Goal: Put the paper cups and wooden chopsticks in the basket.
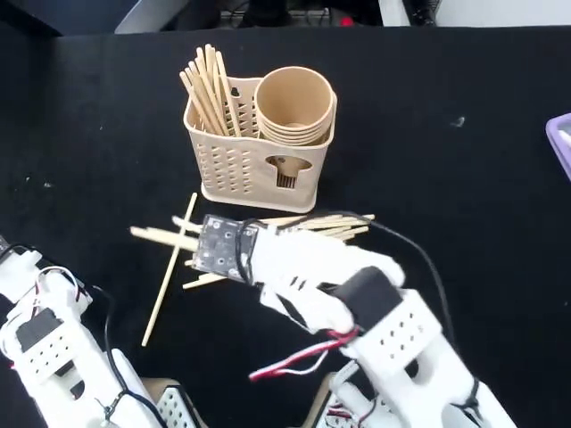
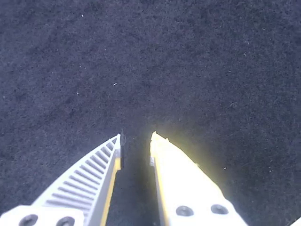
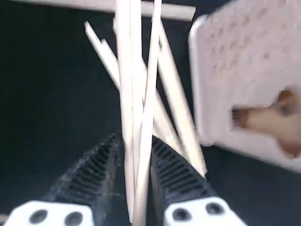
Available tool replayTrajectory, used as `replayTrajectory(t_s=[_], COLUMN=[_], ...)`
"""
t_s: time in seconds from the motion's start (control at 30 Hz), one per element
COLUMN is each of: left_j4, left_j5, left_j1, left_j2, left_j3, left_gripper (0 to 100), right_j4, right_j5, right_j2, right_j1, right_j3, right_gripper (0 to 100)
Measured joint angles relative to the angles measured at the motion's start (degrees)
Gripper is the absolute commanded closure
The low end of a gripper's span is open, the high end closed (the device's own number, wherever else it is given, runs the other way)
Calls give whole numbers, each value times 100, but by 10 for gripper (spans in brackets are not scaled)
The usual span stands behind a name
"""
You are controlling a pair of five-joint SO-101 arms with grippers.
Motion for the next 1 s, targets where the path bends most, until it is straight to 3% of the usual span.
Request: replayTrajectory(t_s=[0.2,0.57,0.77,1.0], left_j4=[0,0,0,0], left_j5=[0,0,0,0], left_j1=[0,0,0,0], left_j2=[0,0,0,0], left_j3=[0,0,0,0], left_gripper=[884,884,884,884], right_j4=[-167,-1459,-1459,-352], right_j5=[-246,44,642,1363], right_j2=[0,1204,2145,2919], right_j1=[-53,-18,1011,1969], right_j3=[-176,1873,1837,1116], right_gripper=[988,988,988,988])
